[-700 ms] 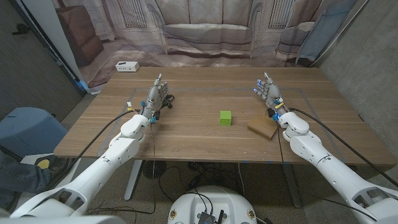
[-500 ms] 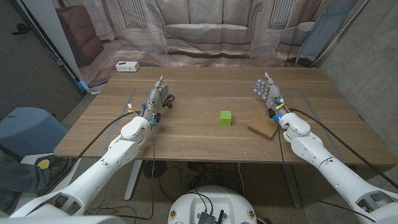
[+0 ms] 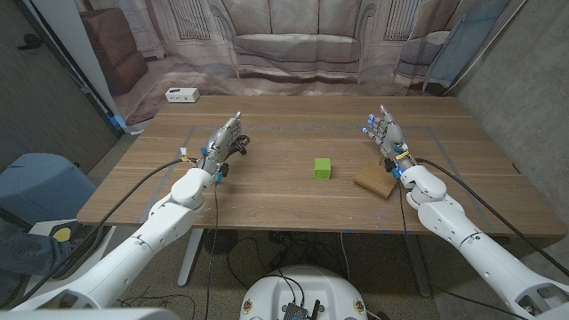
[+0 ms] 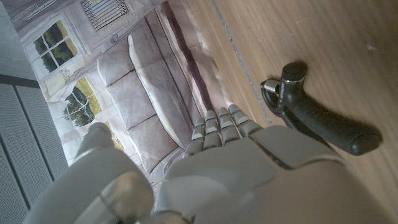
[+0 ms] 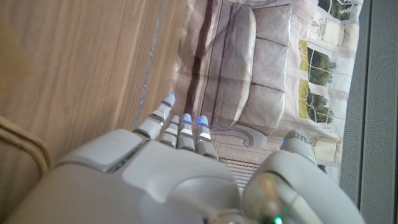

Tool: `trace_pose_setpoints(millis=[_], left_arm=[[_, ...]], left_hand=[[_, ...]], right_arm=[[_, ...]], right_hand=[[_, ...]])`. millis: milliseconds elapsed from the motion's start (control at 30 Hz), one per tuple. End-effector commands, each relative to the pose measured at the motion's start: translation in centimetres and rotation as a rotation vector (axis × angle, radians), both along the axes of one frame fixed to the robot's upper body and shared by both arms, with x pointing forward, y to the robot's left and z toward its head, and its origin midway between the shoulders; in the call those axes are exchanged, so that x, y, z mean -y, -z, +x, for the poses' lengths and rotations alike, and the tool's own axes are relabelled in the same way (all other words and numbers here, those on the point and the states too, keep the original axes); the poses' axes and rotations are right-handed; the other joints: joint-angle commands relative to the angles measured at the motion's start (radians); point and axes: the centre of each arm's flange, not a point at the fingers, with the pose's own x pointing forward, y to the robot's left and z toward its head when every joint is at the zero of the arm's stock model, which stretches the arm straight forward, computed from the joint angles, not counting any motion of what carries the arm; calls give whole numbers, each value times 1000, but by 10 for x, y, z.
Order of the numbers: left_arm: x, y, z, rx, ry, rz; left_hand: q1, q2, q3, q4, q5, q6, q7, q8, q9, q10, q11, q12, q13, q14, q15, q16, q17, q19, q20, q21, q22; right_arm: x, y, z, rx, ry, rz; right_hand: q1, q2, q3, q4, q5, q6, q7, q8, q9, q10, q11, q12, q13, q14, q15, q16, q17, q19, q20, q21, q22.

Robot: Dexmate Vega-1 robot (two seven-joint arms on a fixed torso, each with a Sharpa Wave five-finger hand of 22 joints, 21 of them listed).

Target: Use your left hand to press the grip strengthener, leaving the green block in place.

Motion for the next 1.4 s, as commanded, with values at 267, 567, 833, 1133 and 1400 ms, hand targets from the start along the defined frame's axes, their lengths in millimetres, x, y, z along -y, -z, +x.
trace_pose_setpoints(millis=[267,567,833,1133,1400], left_arm=[[-22,-10,0,150,-46,14],[-36,-14,-14,166,-137,49],[-40,-20,-20,168,-231,127],[-44,-25,-16,216,-285,185],[-54,-25,-15,211,-359,208]], left_hand=[[67,17,21,-34,-13,44,-4,3,2,41,-16,9,4,43,-19,7,1,48,-4,10,3],[92,12,26,-50,-17,45,-6,-1,3,48,-22,8,4,53,-21,4,1,62,0,9,3],[109,-3,25,-62,-18,48,-8,-3,3,53,-27,6,5,64,-25,4,1,75,3,9,3],[130,-19,23,-73,-19,54,-8,-4,4,62,-31,6,6,82,-26,5,1,95,8,12,3],[164,-38,23,-82,-16,85,-14,1,4,91,-39,12,7,116,-39,8,1,126,5,15,3]], right_arm=[[-4,13,-25,16,26,12],[-1,9,-31,75,6,25],[4,3,-32,117,-4,22],[5,6,-32,116,-18,25],[5,11,-37,114,-10,35]], right_hand=[[3,12,8,-3,-1,4,-1,-1,4,6,6,6,5,6,7,4,4,7,4,2,6],[6,15,9,-4,-2,6,0,0,4,9,7,6,5,8,7,4,4,9,5,2,6],[9,15,10,-7,-4,11,2,1,4,19,1,8,5,18,5,7,4,23,2,5,6],[10,16,9,-7,-5,14,2,2,4,26,3,10,6,23,6,8,4,26,4,5,6],[11,17,9,-8,-6,18,0,3,4,30,4,11,6,26,5,8,4,30,5,5,6]])
